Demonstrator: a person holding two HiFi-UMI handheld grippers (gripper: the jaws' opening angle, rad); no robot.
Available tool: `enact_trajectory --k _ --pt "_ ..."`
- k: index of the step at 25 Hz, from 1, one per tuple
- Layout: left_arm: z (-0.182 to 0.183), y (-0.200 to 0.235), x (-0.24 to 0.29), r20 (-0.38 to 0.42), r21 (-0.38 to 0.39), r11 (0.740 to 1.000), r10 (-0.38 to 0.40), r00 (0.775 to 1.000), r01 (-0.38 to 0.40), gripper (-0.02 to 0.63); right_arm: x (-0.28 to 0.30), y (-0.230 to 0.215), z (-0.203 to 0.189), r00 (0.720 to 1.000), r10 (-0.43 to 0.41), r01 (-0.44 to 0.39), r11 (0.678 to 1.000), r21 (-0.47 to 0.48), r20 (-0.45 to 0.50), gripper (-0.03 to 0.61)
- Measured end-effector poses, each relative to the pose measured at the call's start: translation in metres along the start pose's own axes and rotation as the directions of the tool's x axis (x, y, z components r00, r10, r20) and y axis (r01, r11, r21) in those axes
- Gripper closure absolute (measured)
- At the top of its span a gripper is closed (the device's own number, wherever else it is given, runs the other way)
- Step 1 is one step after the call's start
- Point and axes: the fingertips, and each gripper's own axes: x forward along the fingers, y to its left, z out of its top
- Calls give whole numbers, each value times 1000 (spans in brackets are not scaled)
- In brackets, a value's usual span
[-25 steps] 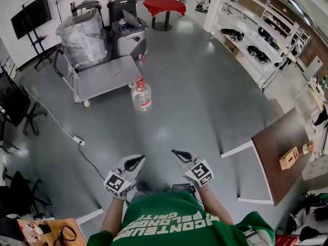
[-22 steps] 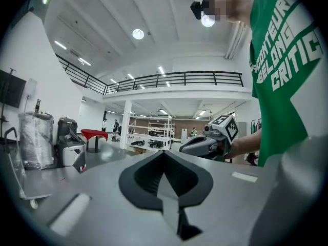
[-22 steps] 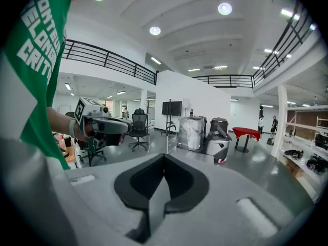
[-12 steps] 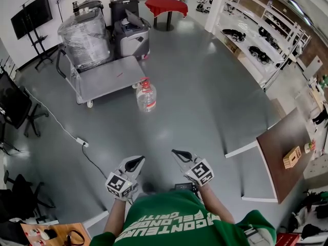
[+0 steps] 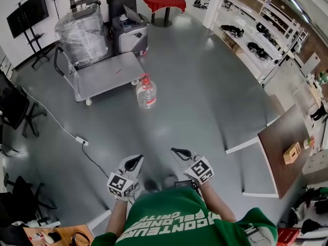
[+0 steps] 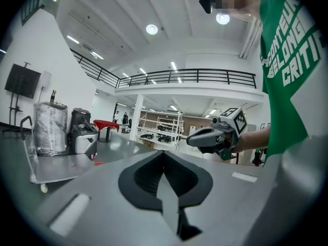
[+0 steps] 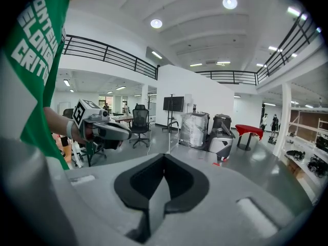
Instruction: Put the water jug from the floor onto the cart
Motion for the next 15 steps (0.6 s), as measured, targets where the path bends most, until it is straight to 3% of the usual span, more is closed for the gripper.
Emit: enact_trajectory --k 15 --pt "-5 36 21 -55 -26 999 45 997 -46 603 41 -30 5 998 62 -63 998 29 15 588"
